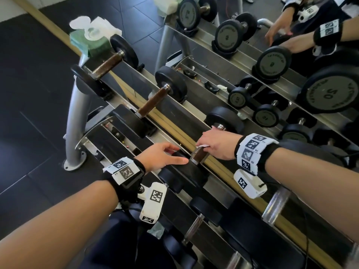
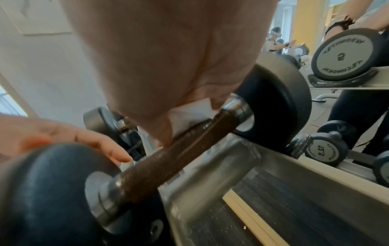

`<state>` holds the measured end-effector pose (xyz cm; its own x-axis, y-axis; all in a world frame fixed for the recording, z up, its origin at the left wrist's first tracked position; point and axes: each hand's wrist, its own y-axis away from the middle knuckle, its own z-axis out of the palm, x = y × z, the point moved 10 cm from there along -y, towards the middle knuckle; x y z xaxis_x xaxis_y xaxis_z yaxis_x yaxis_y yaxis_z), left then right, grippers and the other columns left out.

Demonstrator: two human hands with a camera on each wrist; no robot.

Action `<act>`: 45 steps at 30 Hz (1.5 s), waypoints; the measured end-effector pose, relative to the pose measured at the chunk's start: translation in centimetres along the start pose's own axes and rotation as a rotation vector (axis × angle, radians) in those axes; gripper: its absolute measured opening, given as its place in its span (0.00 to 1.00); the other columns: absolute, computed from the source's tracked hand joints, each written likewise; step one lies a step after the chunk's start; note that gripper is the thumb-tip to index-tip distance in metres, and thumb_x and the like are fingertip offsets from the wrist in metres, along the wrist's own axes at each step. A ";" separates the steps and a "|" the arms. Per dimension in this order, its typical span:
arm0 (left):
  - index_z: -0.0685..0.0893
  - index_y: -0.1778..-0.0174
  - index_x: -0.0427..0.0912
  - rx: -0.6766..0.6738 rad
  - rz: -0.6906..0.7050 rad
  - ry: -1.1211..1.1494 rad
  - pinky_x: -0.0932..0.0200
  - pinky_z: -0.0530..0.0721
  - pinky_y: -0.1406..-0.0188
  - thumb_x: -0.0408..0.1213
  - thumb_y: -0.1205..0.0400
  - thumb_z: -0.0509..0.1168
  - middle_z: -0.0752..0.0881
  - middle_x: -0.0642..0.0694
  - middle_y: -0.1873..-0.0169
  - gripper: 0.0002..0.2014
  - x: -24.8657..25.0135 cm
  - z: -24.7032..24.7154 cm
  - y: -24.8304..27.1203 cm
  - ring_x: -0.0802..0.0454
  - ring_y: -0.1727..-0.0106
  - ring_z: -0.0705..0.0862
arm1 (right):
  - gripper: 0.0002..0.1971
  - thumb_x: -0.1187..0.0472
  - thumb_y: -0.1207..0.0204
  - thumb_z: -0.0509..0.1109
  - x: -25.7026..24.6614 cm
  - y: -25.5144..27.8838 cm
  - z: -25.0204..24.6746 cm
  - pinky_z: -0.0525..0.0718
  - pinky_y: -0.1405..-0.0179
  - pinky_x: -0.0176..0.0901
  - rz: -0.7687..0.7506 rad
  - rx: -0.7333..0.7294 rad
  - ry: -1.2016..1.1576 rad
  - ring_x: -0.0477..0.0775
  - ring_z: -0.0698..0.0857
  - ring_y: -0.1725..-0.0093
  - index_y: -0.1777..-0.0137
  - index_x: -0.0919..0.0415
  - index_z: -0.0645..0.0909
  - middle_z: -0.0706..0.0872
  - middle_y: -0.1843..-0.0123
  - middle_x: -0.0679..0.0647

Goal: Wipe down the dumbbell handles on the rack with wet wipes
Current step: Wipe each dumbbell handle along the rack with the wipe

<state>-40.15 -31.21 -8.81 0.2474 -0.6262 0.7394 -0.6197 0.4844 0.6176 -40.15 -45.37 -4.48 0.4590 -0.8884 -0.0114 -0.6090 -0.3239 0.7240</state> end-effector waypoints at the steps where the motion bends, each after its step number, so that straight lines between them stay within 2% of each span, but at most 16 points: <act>1: 0.79 0.30 0.58 0.003 0.002 -0.003 0.57 0.76 0.34 0.60 0.30 0.76 0.80 0.54 0.39 0.32 0.0 0.0 0.0 0.56 0.38 0.79 | 0.19 0.59 0.16 0.63 0.2 -0.2 -0.2 0.59 0.17 0.60 -0.002 0.036 -0.021 0.55 0.72 0.25 0.25 0.49 0.73 0.79 0.30 0.51; 7: 0.77 0.26 0.58 0.002 0.010 0.014 0.60 0.72 0.38 0.59 0.29 0.76 0.79 0.56 0.39 0.34 -0.2 0.0 -0.1 0.57 0.39 0.78 | 0.21 0.68 0.21 0.67 0.7 -0.5 -1.1 0.68 0.22 0.56 -0.054 -0.020 0.048 0.54 0.78 0.32 0.30 0.52 0.77 0.81 0.36 0.52; 9: 0.77 0.26 0.58 0.009 0.014 0.021 0.61 0.71 0.39 0.59 0.29 0.75 0.79 0.56 0.40 0.34 -0.2 0.1 -0.1 0.57 0.39 0.78 | 0.18 0.67 0.20 0.65 1.0 -0.3 -1.1 0.69 0.23 0.55 -0.032 -0.020 0.069 0.55 0.79 0.33 0.31 0.53 0.77 0.82 0.37 0.53; 13: 0.77 0.27 0.57 0.023 0.025 0.040 0.62 0.71 0.43 0.58 0.28 0.76 0.79 0.58 0.43 0.33 -0.2 0.1 0.1 0.62 0.44 0.77 | 0.15 0.65 0.22 0.67 -1.1 -0.4 -0.8 0.81 0.35 0.51 -0.017 0.057 -0.032 0.53 0.83 0.41 0.37 0.51 0.81 0.85 0.44 0.50; 17: 0.78 0.27 0.57 0.032 0.032 0.033 0.62 0.71 0.45 0.58 0.28 0.76 0.79 0.59 0.44 0.33 -0.2 0.1 0.1 0.62 0.45 0.77 | 0.17 0.66 0.22 0.67 -1.6 -0.5 -0.5 0.81 0.34 0.51 -0.038 0.046 -0.131 0.51 0.82 0.40 0.37 0.48 0.81 0.85 0.42 0.48; 21: 0.78 0.29 0.59 0.033 0.038 0.034 0.65 0.73 0.50 0.59 0.29 0.76 0.80 0.60 0.44 0.32 -0.3 0.0 0.1 0.66 0.47 0.77 | 0.09 0.62 0.24 0.68 0.7 -0.7 -1.3 0.84 0.39 0.51 0.080 -0.011 0.020 0.55 0.85 0.46 0.45 0.53 0.82 0.86 0.49 0.52; 24: 0.78 0.28 0.59 0.031 0.039 0.034 0.67 0.72 0.54 0.58 0.28 0.76 0.80 0.60 0.45 0.32 -0.2 0.1 0.1 0.66 0.49 0.77 | 0.09 0.62 0.23 0.69 0.1 -0.7 -1.2 0.84 0.39 0.51 0.081 0.005 0.043 0.55 0.85 0.46 0.44 0.55 0.82 0.86 0.48 0.53; 27: 0.78 0.28 0.58 0.036 0.037 0.037 0.69 0.71 0.57 0.57 0.28 0.76 0.80 0.60 0.46 0.31 -0.1 0.0 0.1 0.66 0.49 0.77 | 0.09 0.63 0.18 0.65 -2.4 -0.4 -0.2 0.82 0.37 0.49 -0.049 0.078 -0.043 0.52 0.83 0.43 0.41 0.54 0.81 0.85 0.45 0.51; 29: 0.79 0.28 0.58 0.036 0.034 0.035 0.67 0.71 0.55 0.57 0.28 0.76 0.80 0.60 0.45 0.31 -0.1 0.0 0.1 0.65 0.47 0.77 | 0.11 0.60 0.14 0.61 -3.1 0.2 -0.6 0.79 0.36 0.44 -0.133 0.141 -0.132 0.50 0.80 0.41 0.36 0.52 0.81 0.83 0.43 0.48; 31: 0.78 0.28 0.58 0.031 0.031 0.028 0.65 0.71 0.51 0.57 0.28 0.76 0.79 0.59 0.44 0.31 -0.1 0.1 0.2 0.62 0.45 0.77 | 0.13 0.62 0.16 0.65 -2.5 0.4 -0.9 0.78 0.35 0.41 -0.171 0.136 -0.066 0.49 0.80 0.40 0.34 0.50 0.80 0.83 0.41 0.48; 35: 0.77 0.27 0.58 0.017 0.026 0.026 0.62 0.71 0.44 0.57 0.27 0.75 0.79 0.58 0.42 0.31 -0.1 0.2 0.2 0.59 0.43 0.77 | 0.16 0.62 0.24 0.72 0.5 0.1 -1.4 0.77 0.30 0.51 -0.033 0.083 0.162 0.52 0.81 0.39 0.37 0.52 0.78 0.82 0.41 0.49; 37: 0.77 0.27 0.58 0.012 0.022 0.025 0.60 0.71 0.42 0.57 0.27 0.75 0.79 0.57 0.42 0.32 -0.1 0.2 0.1 0.58 0.40 0.77 | 0.17 0.64 0.25 0.71 0.6 0.1 -1.2 0.78 0.29 0.51 0.021 0.108 0.027 0.53 0.82 0.38 0.37 0.54 0.78 0.84 0.41 0.51; 40: 0.77 0.26 0.58 0.007 0.024 0.017 0.60 0.70 0.41 0.57 0.27 0.75 0.79 0.57 0.41 0.32 0.0 0.2 0.1 0.57 0.39 0.77 | 0.18 0.66 0.22 0.69 -1.4 0.2 -0.6 0.81 0.35 0.45 -0.036 0.128 -0.055 0.54 0.86 0.41 0.34 0.55 0.75 0.86 0.42 0.52; 42: 0.77 0.27 0.58 0.007 0.020 0.014 0.60 0.70 0.41 0.58 0.27 0.75 0.79 0.57 0.41 0.31 0.1 0.2 0.1 0.57 0.40 0.77 | 0.19 0.67 0.19 0.65 -1.1 0.6 -1.4 0.83 0.38 0.46 -0.027 0.170 -0.122 0.55 0.86 0.43 0.30 0.54 0.73 0.85 0.41 0.54; 44: 0.77 0.28 0.58 0.009 0.018 0.010 0.60 0.71 0.41 0.58 0.27 0.75 0.80 0.57 0.41 0.31 0.1 0.1 0.2 0.57 0.39 0.78 | 0.20 0.67 0.16 0.61 1.0 1.3 -3.7 0.84 0.36 0.50 0.023 0.337 -0.314 0.55 0.86 0.41 0.26 0.52 0.73 0.86 0.39 0.56; 45: 0.77 0.27 0.58 0.009 0.017 0.008 0.60 0.71 0.40 0.58 0.27 0.75 0.80 0.57 0.40 0.32 0.1 0.1 0.2 0.57 0.38 0.78 | 0.22 0.68 0.16 0.60 1.8 1.6 -4.8 0.82 0.32 0.52 0.025 0.422 -0.369 0.56 0.85 0.36 0.24 0.52 0.73 0.84 0.34 0.58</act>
<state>-40.34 -31.21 -8.65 0.2424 -0.6128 0.7522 -0.6307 0.4896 0.6021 -37.19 -45.94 -0.08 0.2306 -0.9280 -0.2928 -0.8576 -0.3360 0.3894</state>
